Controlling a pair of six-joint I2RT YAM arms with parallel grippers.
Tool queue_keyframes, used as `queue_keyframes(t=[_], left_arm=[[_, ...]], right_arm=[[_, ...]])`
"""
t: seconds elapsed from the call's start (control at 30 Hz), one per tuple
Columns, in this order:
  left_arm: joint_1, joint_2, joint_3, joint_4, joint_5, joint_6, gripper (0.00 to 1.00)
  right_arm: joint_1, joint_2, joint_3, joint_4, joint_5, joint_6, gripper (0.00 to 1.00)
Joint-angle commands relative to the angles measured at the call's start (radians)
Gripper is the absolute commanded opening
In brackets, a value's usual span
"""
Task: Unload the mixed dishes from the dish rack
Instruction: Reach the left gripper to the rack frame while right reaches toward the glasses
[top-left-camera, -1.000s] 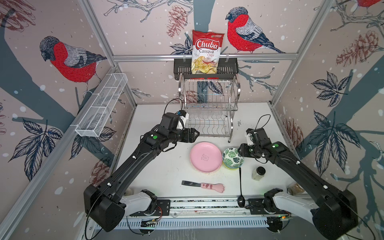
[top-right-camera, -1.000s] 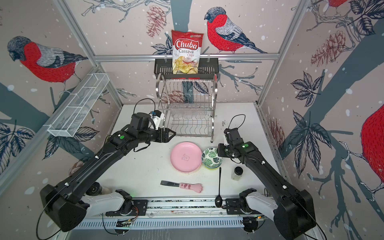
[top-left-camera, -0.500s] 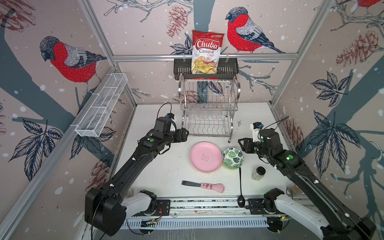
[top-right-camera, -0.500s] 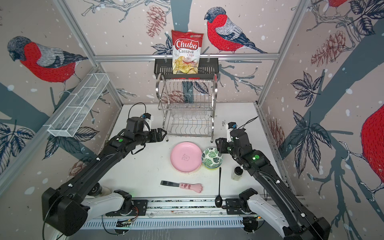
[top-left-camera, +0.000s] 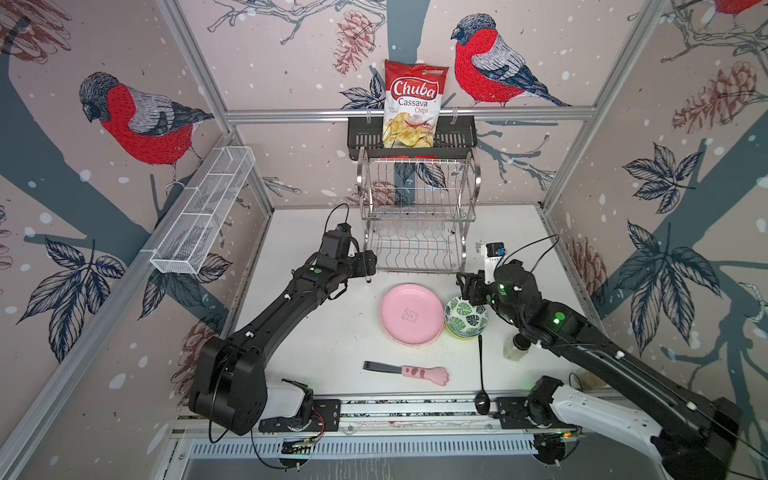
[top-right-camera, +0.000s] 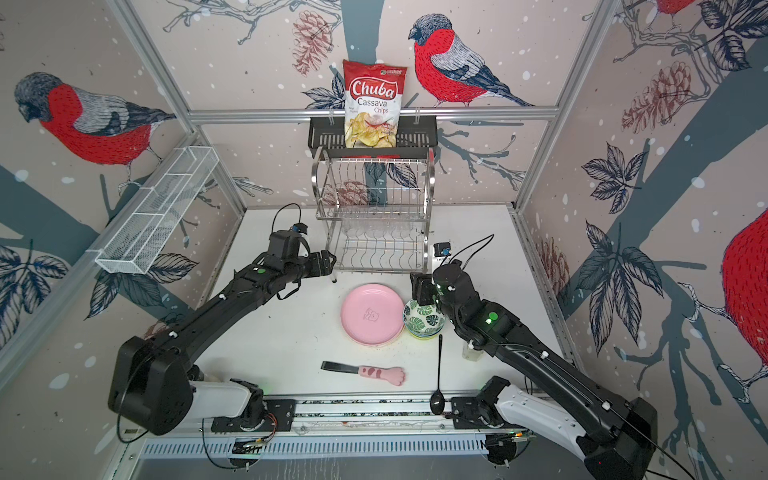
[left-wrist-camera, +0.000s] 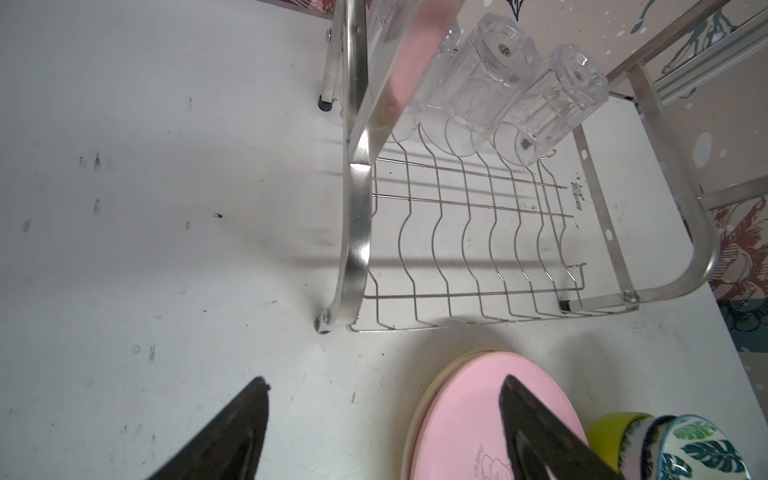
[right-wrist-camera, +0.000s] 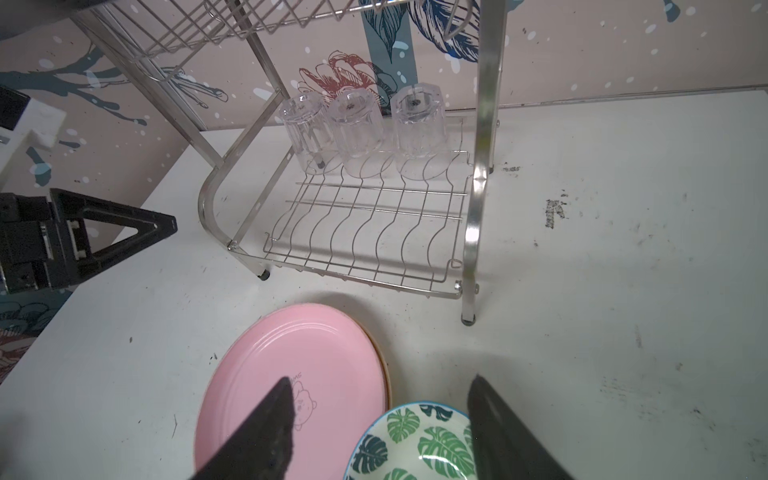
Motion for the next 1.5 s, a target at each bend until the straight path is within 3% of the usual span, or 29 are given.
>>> queue_keyframes(t=[0.0, 0.2, 0.47, 0.67, 1.0, 1.47], left_arm=[[0.004, 0.023, 0.032, 0.019, 0.001, 0.009, 0.96], [0.003, 0.033, 0.030, 0.040, 0.004, -0.007, 0.96], [0.004, 0.071, 0.020, 0.051, -0.035, -0.011, 0.96], [0.004, 0.132, 0.026, 0.120, -0.021, -0.043, 0.95], [-0.003, 0.233, 0.098, 0.118, 0.033, -0.047, 0.39], [-0.106, 0.189, 0.064, 0.075, 0.003, -0.077, 0.17]], right_arm=[[0.002, 0.004, -0.010, 0.154, 0.062, -0.001, 0.99], [-0.032, -0.065, -0.090, 0.380, 0.037, -0.026, 0.99], [-0.056, 0.034, -0.025, 0.208, 0.023, -0.038, 0.99], [-0.056, 0.084, -0.054, 0.294, -0.039, -0.059, 1.00], [-0.057, 0.230, 0.024, 0.300, -0.102, -0.083, 0.90], [-0.078, 0.428, 0.071, 0.407, -0.066, -0.154, 0.86]])
